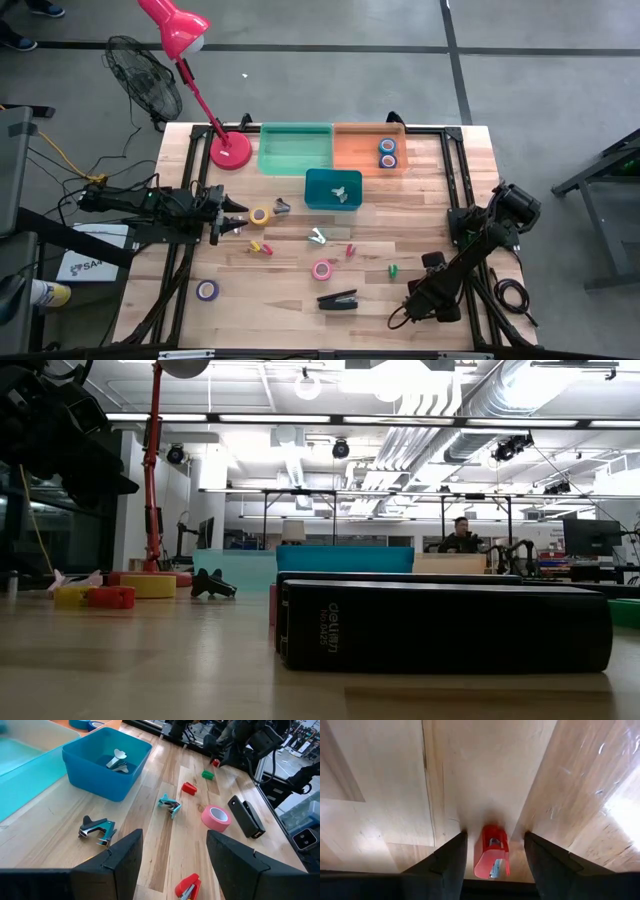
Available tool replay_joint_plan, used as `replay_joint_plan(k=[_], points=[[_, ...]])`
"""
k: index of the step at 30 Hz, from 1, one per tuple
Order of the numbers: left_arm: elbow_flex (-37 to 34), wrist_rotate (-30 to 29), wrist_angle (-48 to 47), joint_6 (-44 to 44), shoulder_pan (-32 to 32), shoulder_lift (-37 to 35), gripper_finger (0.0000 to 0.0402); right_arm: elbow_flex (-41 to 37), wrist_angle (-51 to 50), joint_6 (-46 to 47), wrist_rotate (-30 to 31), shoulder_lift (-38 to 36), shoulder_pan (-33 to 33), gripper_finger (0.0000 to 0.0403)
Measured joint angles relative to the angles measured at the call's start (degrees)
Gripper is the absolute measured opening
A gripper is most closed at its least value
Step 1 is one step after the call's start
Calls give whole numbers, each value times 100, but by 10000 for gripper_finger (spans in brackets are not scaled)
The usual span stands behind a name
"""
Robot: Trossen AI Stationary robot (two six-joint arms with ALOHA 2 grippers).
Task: Pick and place Stapler, Stapler remover, tape
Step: Put the right red stapler into the green bin
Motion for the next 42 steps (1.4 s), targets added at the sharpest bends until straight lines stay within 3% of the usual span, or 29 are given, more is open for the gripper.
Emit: replay_joint_plan(k=[23, 42], points=[[0, 0, 1, 0, 1, -1, 217, -2, 36, -41, -229, 3, -362, 44], [0, 0, 1, 0, 0, 0, 217, -15, 44, 343, -63, -158, -399, 44]])
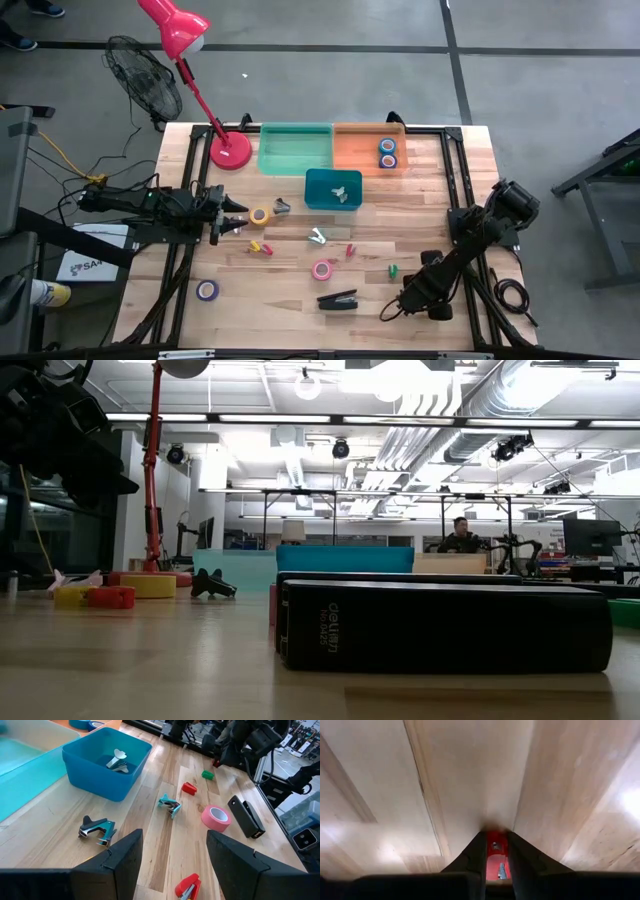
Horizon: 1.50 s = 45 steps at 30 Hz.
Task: Pick and place Stapler, Stapler remover, tape
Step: Put the right red stapler into the green bin
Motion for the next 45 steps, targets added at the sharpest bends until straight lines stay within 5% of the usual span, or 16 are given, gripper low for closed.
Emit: replay_joint_plan(k=[18, 27, 45], points=[[-1, 0, -1, -1, 1, 0, 217, 7, 514, 741, 1666, -1809, -1372, 44], [-1, 0, 1, -1, -1, -2, 217, 8, 1417, 141, 2390, -2473, -2249, 44], [5, 420, 116, -357, 1, -2, 217, 11, 3980, -1502, 2693, -2532, -3709, 44]])
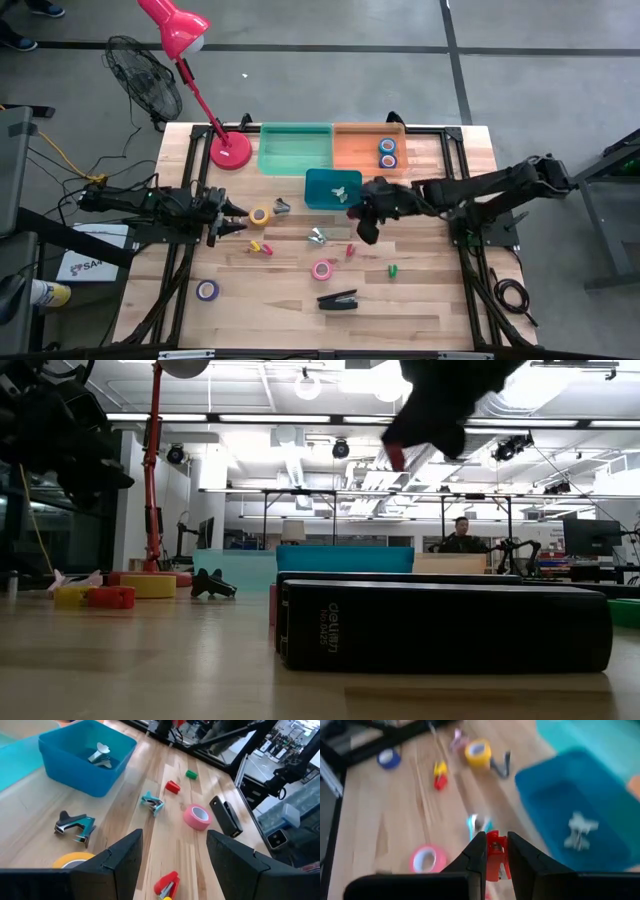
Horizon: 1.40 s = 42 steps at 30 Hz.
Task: Pick and place Stapler, Stapler remover, tape
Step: Put the right red stapler into the green bin
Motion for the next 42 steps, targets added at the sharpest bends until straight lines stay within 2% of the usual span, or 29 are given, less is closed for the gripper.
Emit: replay_joint_plan(k=[10, 14, 22, 30, 34, 38, 42], points=[[0, -71, 26, 11, 0, 0, 217, 0, 1042, -720, -496, 0, -769, 44], [0, -358, 84, -65, 0, 0, 217, 0, 1313, -848, -617, 0, -1010, 44], [0, -911, 602, -756, 0, 0, 218, 0, 1883, -891, -762, 0, -1329, 44], [0, -1463, 621, -774, -1, 2, 217, 2, 2303, -950, -818, 0, -1481, 44], [-2, -1525, 788, -801, 0, 12, 217, 2, 2390, -964, -808, 2, -1520, 44], [-2, -1663, 1523, -250, 0, 241, 217, 2, 2487, -990, -772, 2, -1558, 44], [-2, -2026, 2663, 387, 2, 830, 217, 2, 2524, -989, -790, 2, -1642, 44]])
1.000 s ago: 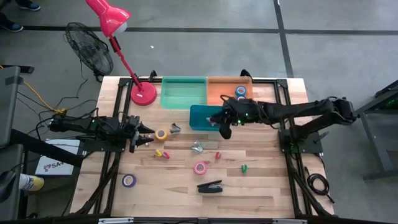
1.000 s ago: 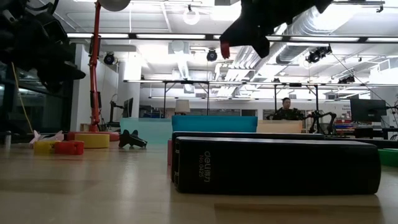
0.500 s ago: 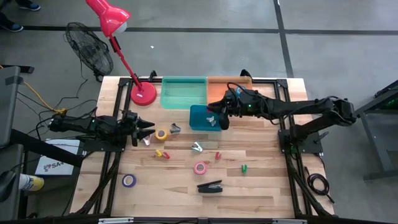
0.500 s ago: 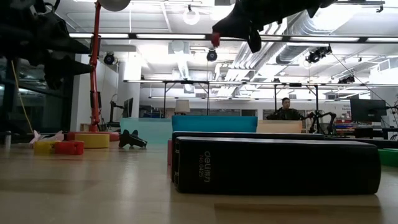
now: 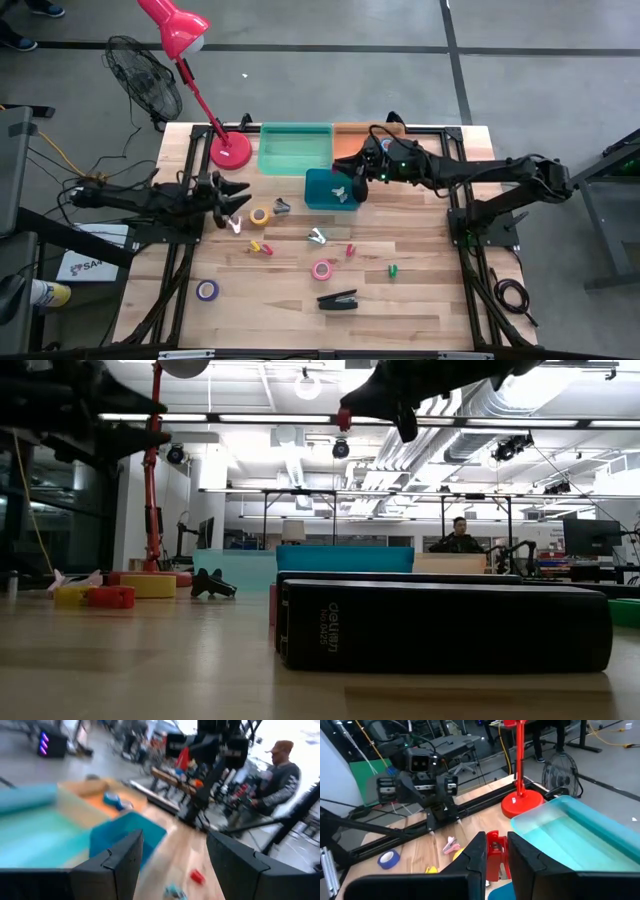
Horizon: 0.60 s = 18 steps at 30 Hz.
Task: Pick and place Stapler, Stapler remover, tape
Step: Put the right red stapler into the green bin
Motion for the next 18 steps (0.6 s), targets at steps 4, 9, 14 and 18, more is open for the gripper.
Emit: replay_joint_plan(k=[4, 9, 14, 18], points=[[0, -250, 1360, 512, 2, 927, 217, 0, 348, -16, -97, 0, -104, 44], [215, -514, 2781, 748, 4, 2282, 217, 0, 896, -201, -613, 0, -252, 44], [1120, -139, 3093, 945, 383, 3531, 217, 0, 1225, -229, -1559, 0, -439, 44], [2054, 544, 3024, 981, 964, 4504, 217, 0, 1288, -254, -2079, 0, -587, 44]])
